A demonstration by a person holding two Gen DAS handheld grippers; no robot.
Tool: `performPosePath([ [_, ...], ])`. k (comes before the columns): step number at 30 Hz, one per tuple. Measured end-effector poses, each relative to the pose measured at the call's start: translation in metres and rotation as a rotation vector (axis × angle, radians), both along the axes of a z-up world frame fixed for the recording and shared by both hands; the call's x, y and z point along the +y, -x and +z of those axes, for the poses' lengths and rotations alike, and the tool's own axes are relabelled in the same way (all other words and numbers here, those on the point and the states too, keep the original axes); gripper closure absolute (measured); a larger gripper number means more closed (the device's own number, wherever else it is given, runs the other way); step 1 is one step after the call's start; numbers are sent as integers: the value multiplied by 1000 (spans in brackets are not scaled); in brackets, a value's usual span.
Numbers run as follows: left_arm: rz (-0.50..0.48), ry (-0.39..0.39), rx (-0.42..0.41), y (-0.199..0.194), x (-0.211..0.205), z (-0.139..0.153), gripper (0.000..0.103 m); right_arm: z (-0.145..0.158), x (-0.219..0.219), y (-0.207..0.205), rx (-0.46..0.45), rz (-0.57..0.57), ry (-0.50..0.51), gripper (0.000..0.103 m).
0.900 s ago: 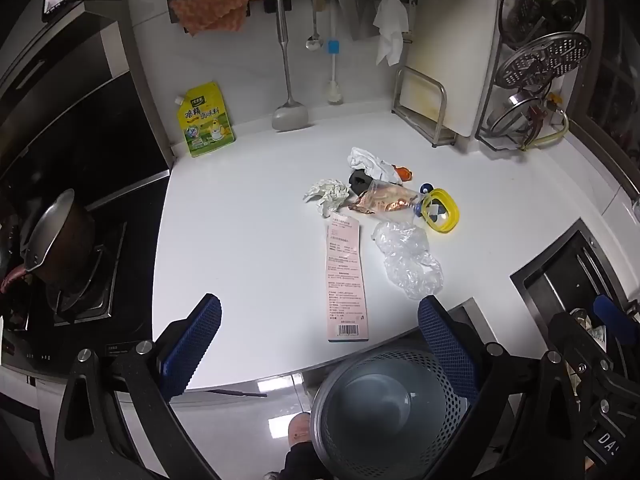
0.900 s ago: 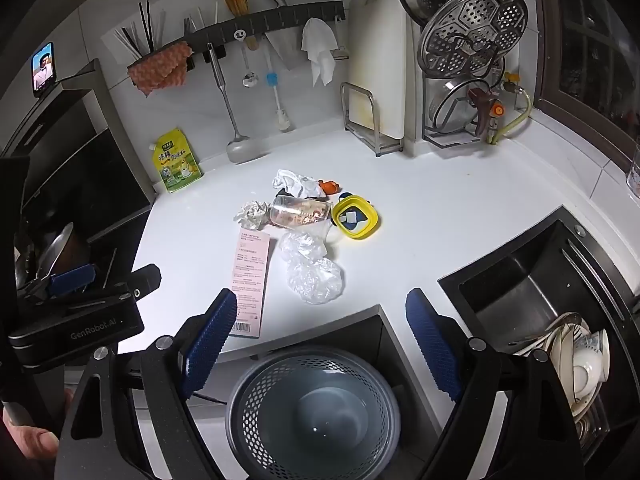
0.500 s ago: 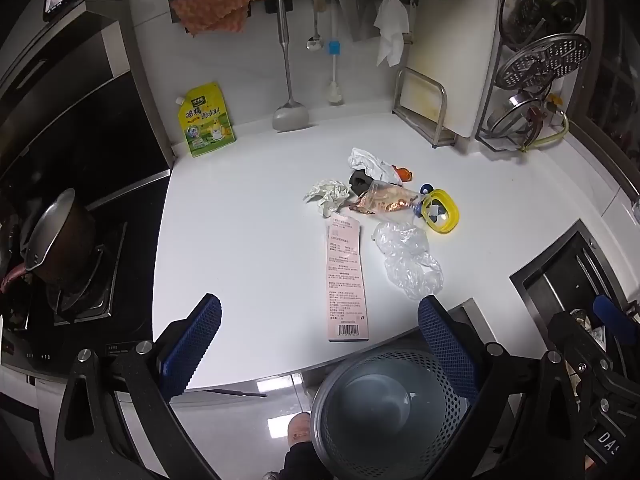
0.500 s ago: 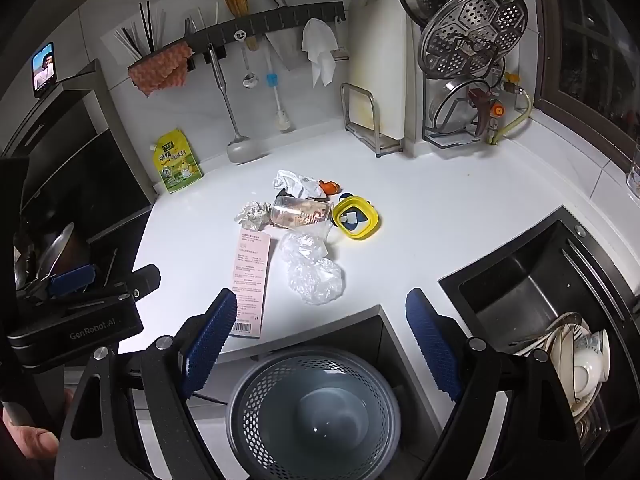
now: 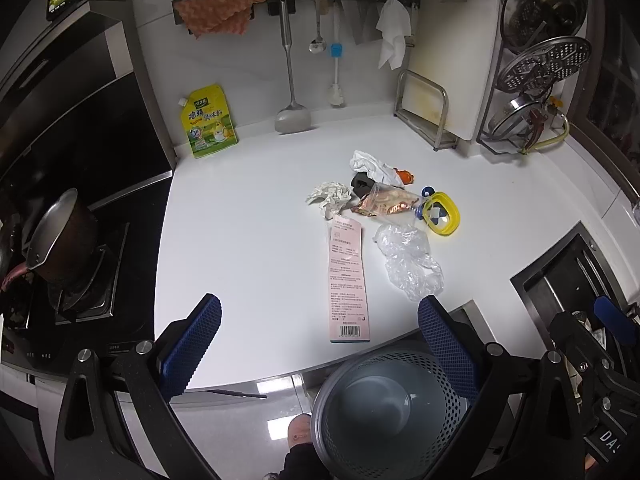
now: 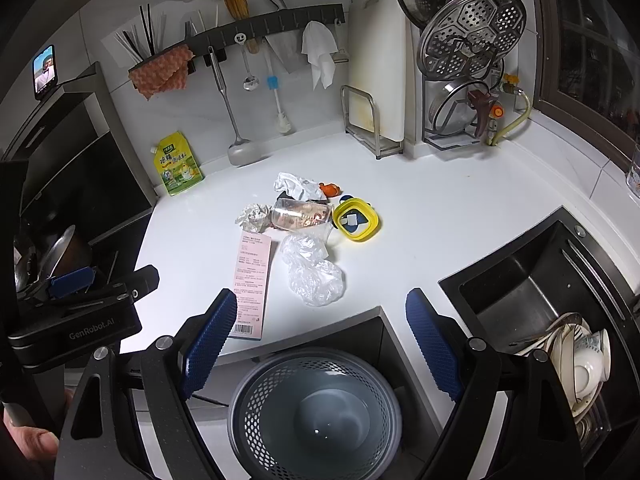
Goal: Collect trash
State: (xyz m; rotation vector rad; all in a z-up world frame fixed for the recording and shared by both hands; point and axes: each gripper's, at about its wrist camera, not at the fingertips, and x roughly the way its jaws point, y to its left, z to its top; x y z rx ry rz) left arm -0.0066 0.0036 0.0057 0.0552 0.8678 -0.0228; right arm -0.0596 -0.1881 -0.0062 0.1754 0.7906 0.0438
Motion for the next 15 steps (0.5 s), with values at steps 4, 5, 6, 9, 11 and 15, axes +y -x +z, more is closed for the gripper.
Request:
performPosePath([
  [4, -2, 2, -1, -4, 0, -4, 6, 4, 0, 0, -1, 1, 0, 21],
  [5, -1, 2, -1, -3, 1, -5, 6, 3, 1, 0, -2, 1, 0, 21],
  [6, -1, 2, 0, -3, 1, -5, 6, 4, 1, 0, -2, 1, 1, 21],
  [9, -1, 2, -1, -3, 3, -5, 6, 4, 1, 0, -4, 0, 0, 20],
  [11, -1, 1, -2, -3, 4, -5, 6, 4, 2, 0, -3, -1, 2, 20],
  [15, -1, -2, -2, -3, 1, -4, 6, 4, 1, 0, -2, 0, 3, 21],
])
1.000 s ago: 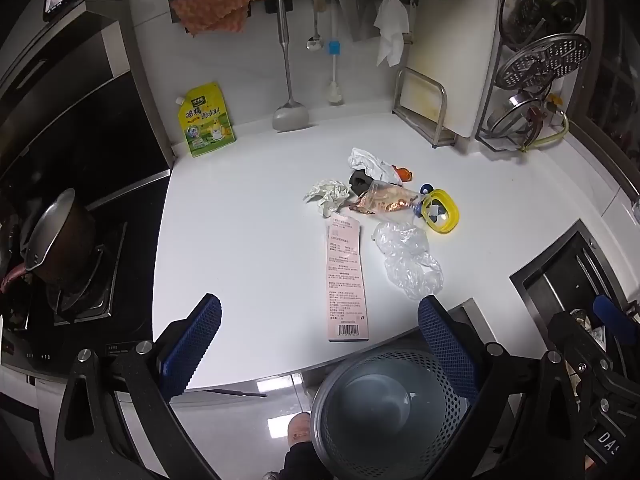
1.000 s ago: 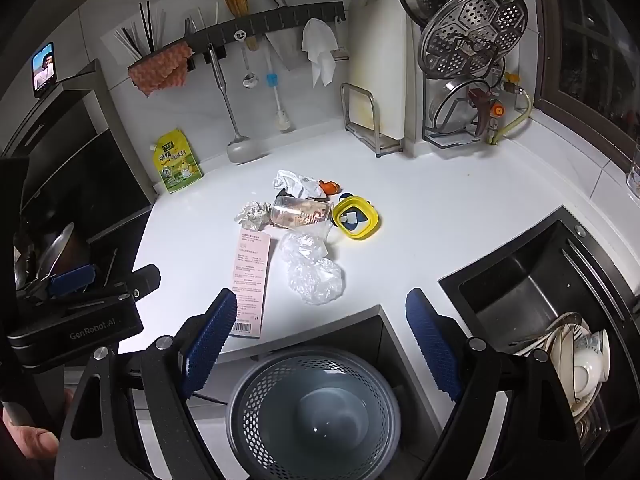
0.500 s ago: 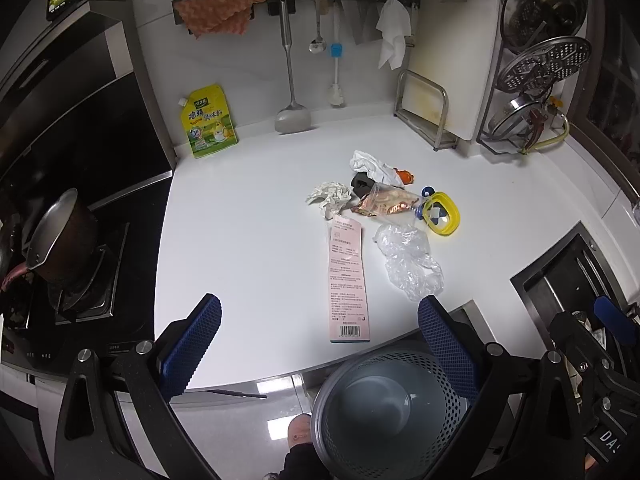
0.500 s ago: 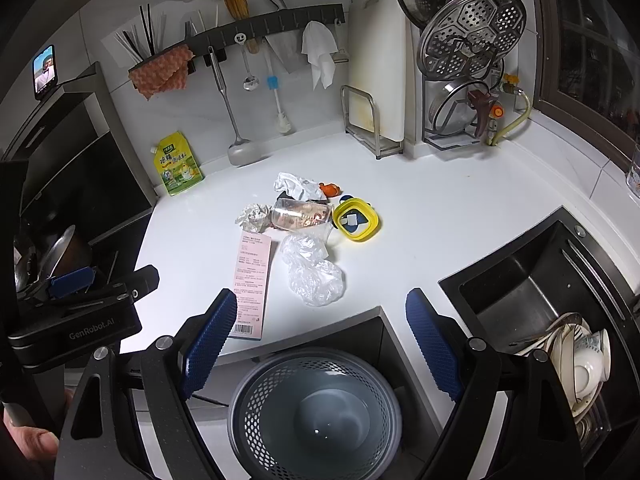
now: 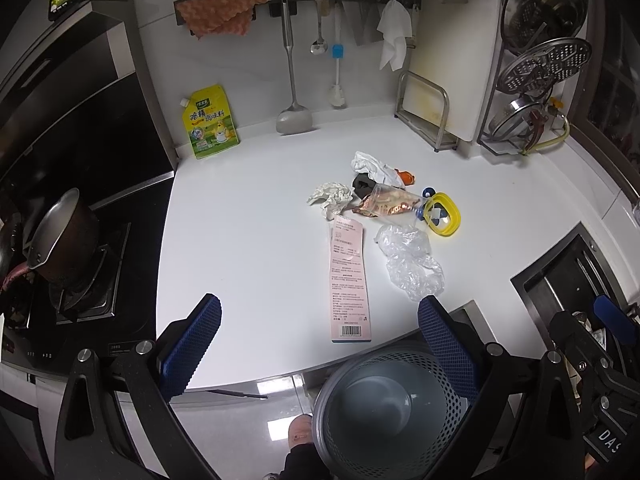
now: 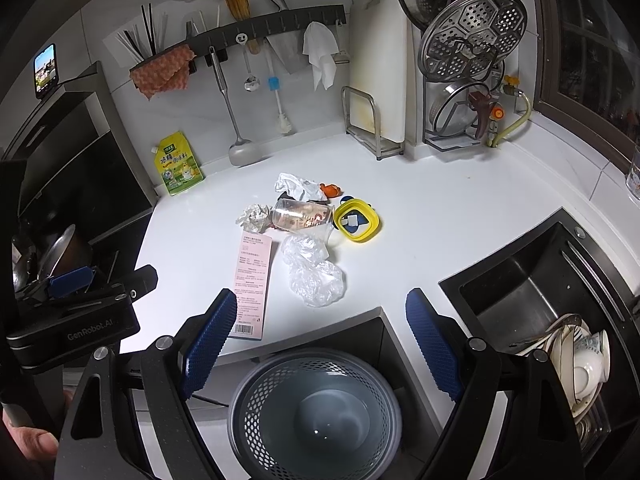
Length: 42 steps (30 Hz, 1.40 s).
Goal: Collect trash
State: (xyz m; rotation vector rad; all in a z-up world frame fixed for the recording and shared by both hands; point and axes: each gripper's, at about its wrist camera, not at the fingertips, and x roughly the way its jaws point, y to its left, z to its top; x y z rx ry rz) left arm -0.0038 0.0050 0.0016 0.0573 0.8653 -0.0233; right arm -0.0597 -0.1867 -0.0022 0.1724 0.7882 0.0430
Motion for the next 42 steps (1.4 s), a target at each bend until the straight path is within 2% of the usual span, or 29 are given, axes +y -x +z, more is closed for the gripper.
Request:
performPosePath([
  [26, 0, 2, 0, 0, 17, 2, 6, 0, 0, 1, -3, 0, 0, 20],
  [27, 1, -1, -1, 2, 2, 1, 6, 0, 0, 2, -4, 2, 0, 21],
  [42, 0, -3, 2, 4, 3, 1, 6, -1, -3, 2, -4, 4, -8, 21],
])
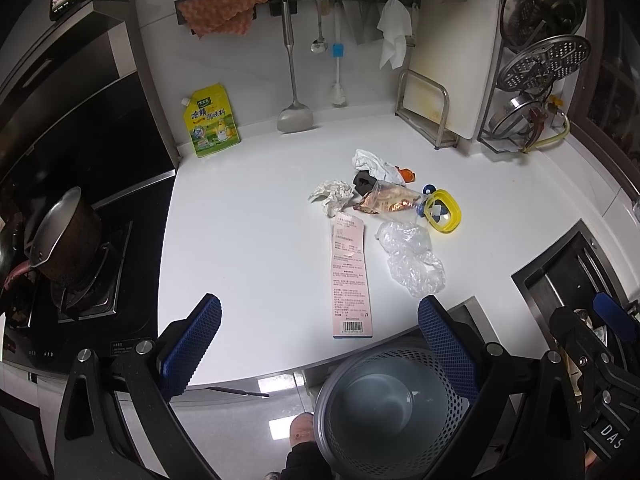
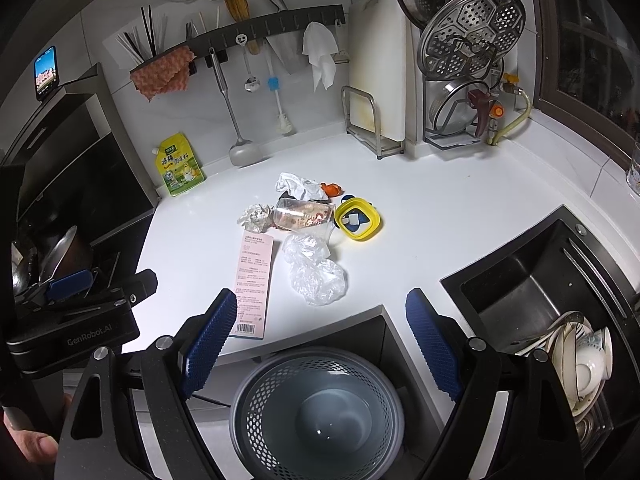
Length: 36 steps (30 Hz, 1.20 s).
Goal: Collect trash
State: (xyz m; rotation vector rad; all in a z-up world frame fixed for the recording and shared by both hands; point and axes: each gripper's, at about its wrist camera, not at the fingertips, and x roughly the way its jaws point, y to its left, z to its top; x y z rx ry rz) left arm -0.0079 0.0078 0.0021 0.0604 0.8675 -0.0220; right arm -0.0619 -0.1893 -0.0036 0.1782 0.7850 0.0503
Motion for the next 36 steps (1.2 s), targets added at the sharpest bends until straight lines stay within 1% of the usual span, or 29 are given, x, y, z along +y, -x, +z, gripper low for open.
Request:
performPosePath([
  [10, 1, 1, 0, 0, 1, 0, 6, -2, 1, -1, 2, -1, 1, 20],
  [20, 19, 5, 2, -12, 7, -6, 6, -12, -7, -13, 7, -14, -1, 20],
  [26, 33, -6, 19, -24, 14, -18, 6, -25, -12, -32, 33, -15, -5, 20],
  [30, 40, -17, 20, -34, 20, -28, 6, -35, -6, -44, 48, 6, 3, 20],
  [36, 48, -22, 46, -55, 29, -46, 6, -54, 5, -66, 80, 33, 15, 20],
])
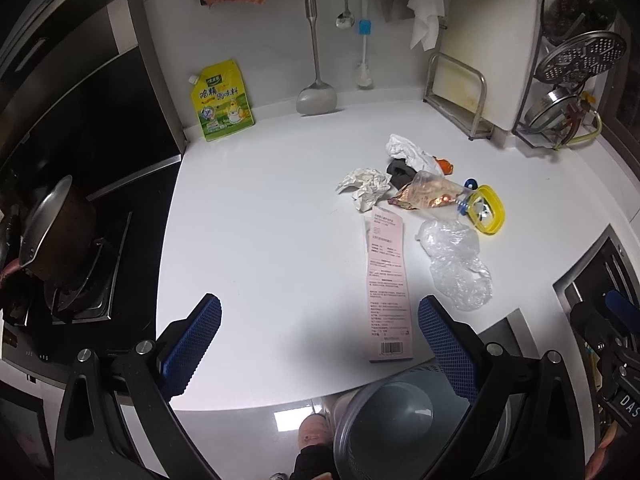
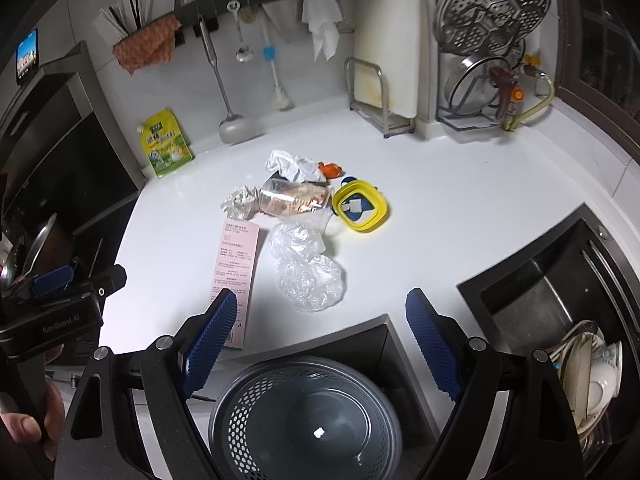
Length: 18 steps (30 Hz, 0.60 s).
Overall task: Collect trash
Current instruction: 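Grasp the crumpled clear plastic bag with the right gripper and lift it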
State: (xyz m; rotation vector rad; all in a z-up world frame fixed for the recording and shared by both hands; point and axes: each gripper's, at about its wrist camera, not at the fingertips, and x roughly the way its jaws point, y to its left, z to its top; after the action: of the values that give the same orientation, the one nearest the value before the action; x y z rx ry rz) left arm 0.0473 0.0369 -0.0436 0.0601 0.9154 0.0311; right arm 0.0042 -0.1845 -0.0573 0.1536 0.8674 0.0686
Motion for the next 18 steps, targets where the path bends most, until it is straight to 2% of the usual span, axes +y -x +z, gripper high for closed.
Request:
performPosePath([
  [18, 14, 14, 25, -52, 29, -55, 6, -63, 20, -61, 66, -9, -2, 20],
])
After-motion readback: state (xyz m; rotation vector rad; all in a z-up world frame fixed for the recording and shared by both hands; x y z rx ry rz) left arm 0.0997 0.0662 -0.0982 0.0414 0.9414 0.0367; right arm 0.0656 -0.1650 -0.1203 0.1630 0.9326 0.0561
